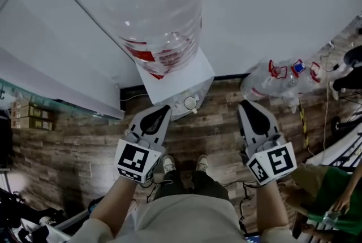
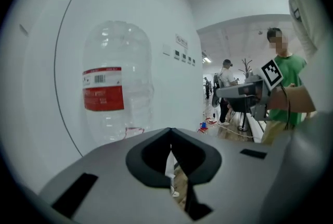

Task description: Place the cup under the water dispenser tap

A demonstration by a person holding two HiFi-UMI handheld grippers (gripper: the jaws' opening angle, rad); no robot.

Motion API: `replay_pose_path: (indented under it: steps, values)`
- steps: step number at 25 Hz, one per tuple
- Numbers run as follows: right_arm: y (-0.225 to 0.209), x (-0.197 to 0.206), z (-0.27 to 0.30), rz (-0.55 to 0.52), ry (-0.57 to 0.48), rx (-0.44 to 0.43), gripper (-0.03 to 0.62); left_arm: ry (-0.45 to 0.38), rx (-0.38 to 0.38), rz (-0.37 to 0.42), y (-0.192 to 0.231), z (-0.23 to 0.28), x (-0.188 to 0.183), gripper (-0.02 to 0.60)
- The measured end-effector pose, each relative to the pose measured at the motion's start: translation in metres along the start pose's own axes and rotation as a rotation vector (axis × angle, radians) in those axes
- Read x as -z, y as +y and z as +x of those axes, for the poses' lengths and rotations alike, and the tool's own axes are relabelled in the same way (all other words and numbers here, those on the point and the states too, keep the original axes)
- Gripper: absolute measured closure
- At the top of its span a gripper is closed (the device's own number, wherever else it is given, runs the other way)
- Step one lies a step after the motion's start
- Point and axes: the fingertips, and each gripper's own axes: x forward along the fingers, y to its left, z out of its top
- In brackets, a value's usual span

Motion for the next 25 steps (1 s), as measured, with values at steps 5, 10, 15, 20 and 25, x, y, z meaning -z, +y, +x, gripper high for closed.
replay_pose_path:
  steps: [5,10,15,20,25]
  values:
    - [0.026,-0.031,-0.029,-0.031,-0.031,-0.015,0.565,-0.076,0.001,0.033,-0.009,-0.027,-0.04,0.575]
    - [0.05,-0.044,-0.045,-0.07,-0.024,-0.042,0.58,-0.109,-0.001,0.039,-0.017,-0.053,-0.058,0.575]
    - [0.068,-0.049,-0.05,-0.063,-0.04,-0.068,0.588,-0.11,-0.018,0.052,-0.018,-0.07,-0.057,0.575]
    - [0.08,-0.053,-0.046,-0.086,-0.037,-0.093,0.588,-0.103,-0.024,0.045,-0.016,-0.08,-0.056,0.575]
    - [0.085,-0.057,-0.038,-0.107,-0.037,-0.106,0.588,-0.107,-0.024,0.049,-0.013,-0.081,-0.058,0.575]
